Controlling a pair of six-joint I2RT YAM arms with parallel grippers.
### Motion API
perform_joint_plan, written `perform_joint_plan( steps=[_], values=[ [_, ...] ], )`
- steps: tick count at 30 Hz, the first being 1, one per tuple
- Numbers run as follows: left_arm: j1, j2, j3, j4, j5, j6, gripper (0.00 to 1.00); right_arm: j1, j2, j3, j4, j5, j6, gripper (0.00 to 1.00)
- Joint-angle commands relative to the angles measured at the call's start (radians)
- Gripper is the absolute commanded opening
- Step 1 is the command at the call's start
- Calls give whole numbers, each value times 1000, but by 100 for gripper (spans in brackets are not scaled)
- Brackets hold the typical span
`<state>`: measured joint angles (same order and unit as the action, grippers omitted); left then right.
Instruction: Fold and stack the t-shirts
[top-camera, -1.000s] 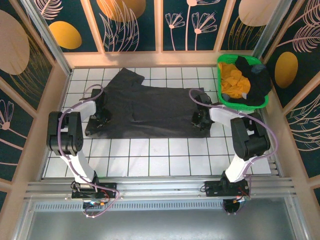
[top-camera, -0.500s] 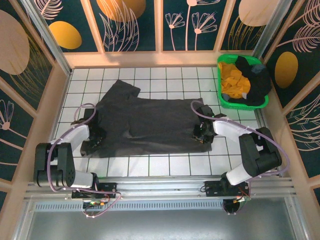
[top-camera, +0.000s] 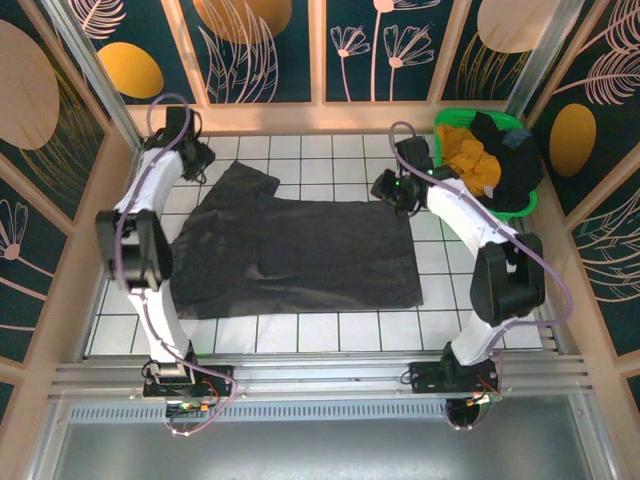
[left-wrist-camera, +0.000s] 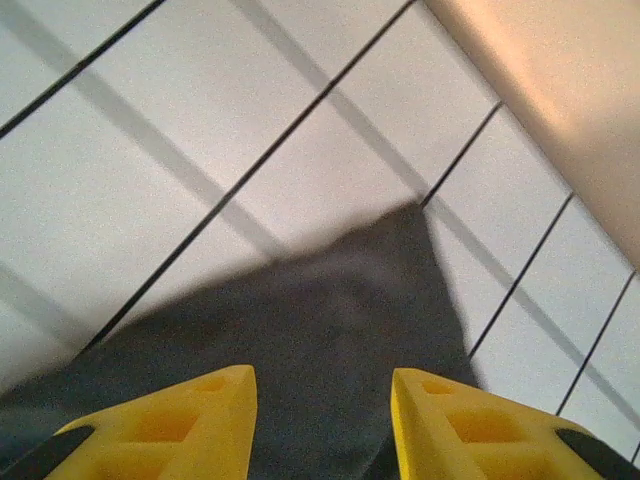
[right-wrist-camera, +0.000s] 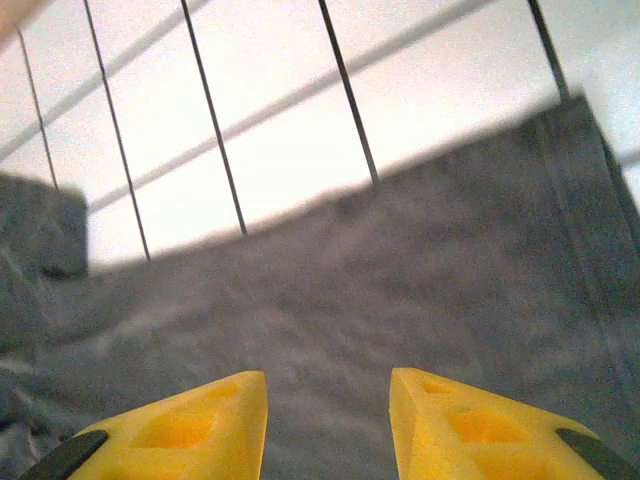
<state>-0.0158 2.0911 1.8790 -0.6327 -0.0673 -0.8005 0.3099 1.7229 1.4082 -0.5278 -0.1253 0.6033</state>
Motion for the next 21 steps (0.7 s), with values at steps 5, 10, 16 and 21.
perform_joint_plan(
  steps=[5, 10, 16, 21],
  values=[
    [-19, 415, 444, -74, -96, 190, 37, -54, 122, 125, 17, -51, -62, 38],
    [-19, 500, 463, 62, -100, 235, 39, -56, 119, 110, 28, -68, -69, 39],
    [-38, 525, 434, 196, -94, 256, 50, -59, 86, 42, 41, -69, -66, 39],
    [-67, 580, 482, 195, -106, 250, 55, -61, 72, -20, 59, -80, -61, 39]
  ],
)
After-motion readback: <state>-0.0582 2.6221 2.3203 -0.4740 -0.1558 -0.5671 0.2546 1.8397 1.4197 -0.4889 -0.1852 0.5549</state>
